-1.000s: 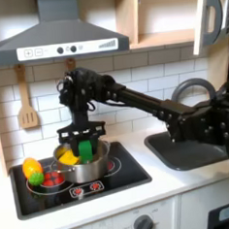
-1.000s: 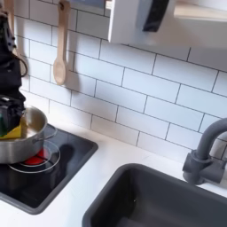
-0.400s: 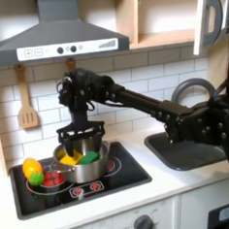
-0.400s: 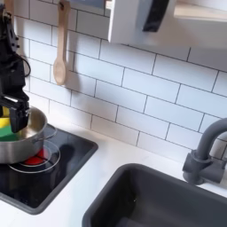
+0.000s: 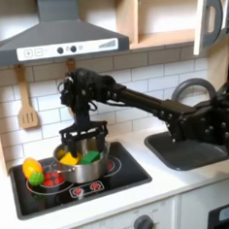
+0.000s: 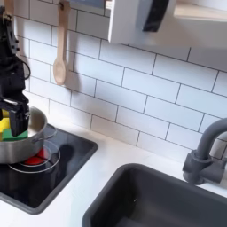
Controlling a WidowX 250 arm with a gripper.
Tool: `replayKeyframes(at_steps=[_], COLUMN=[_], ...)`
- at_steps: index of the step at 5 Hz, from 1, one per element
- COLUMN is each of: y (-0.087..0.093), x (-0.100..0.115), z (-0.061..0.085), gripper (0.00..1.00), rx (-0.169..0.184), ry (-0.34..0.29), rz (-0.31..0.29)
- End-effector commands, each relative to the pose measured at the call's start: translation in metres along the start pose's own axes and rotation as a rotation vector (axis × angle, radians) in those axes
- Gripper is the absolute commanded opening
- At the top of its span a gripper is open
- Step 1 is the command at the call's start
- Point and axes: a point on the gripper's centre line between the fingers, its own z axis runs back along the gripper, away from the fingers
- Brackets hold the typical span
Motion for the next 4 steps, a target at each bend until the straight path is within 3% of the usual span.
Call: replayKeyframes(at_steps=[1, 3, 4], y=[-0.032, -0.07, -0.094], x=[-0.008, -0.023, -0.038], z=[0.025, 0.039, 0.04], gripper=[1.0, 1.0, 1.0], rx=[0.011, 0.001, -0.021], ry=[-0.027, -0.032, -0.013], rz=[-0.013, -0.021, -0.014])
